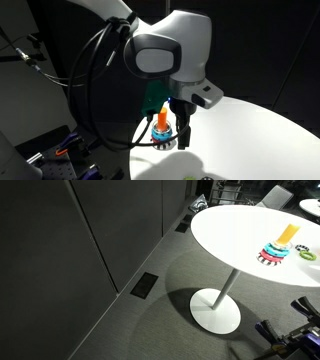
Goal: Pick up the green ring from the table and stack it on the rings stacking stand
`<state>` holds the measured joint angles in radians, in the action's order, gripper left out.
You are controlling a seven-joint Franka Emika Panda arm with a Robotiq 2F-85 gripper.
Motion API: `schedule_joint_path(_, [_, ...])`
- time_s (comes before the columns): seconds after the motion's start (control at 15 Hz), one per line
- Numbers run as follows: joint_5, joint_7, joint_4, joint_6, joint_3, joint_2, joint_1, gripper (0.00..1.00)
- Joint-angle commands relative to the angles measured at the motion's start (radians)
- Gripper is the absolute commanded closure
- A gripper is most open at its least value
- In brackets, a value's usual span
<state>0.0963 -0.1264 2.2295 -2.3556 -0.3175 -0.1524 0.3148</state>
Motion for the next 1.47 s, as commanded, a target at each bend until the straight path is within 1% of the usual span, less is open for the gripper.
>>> schedule_joint_path(0.0, [0.034,0.107,-0.064,-0.002,0.003,-0.058,0.027,0.00])
schedule_joint_path(0.07, [0.029,0.119,-0.072,-0.004,0.003,-0.065,0.031,0.00])
schedule_joint_path(0.13, [0.011,0.069,-0.036,-0.001,0.002,-0.040,0.017,0.00])
schedule_joint_path(0.53, [0.011,0.089,-0.054,-0.003,0.002,-0.057,0.023,0.00])
schedule_joint_path(0.6, [0.000,0.061,-0.057,-0.015,-0.005,-0.065,0.020,0.00])
schedule_joint_path(0.87, [0.003,0.014,-0.103,-0.036,-0.013,-0.163,0.026,0.00])
schedule_joint_path(1.2, [0.009,-0.019,-0.152,-0.110,-0.013,-0.303,0.030,0.00])
schedule_joint_path(1.4, [0.012,-0.015,-0.186,-0.149,-0.005,-0.382,0.035,0.00])
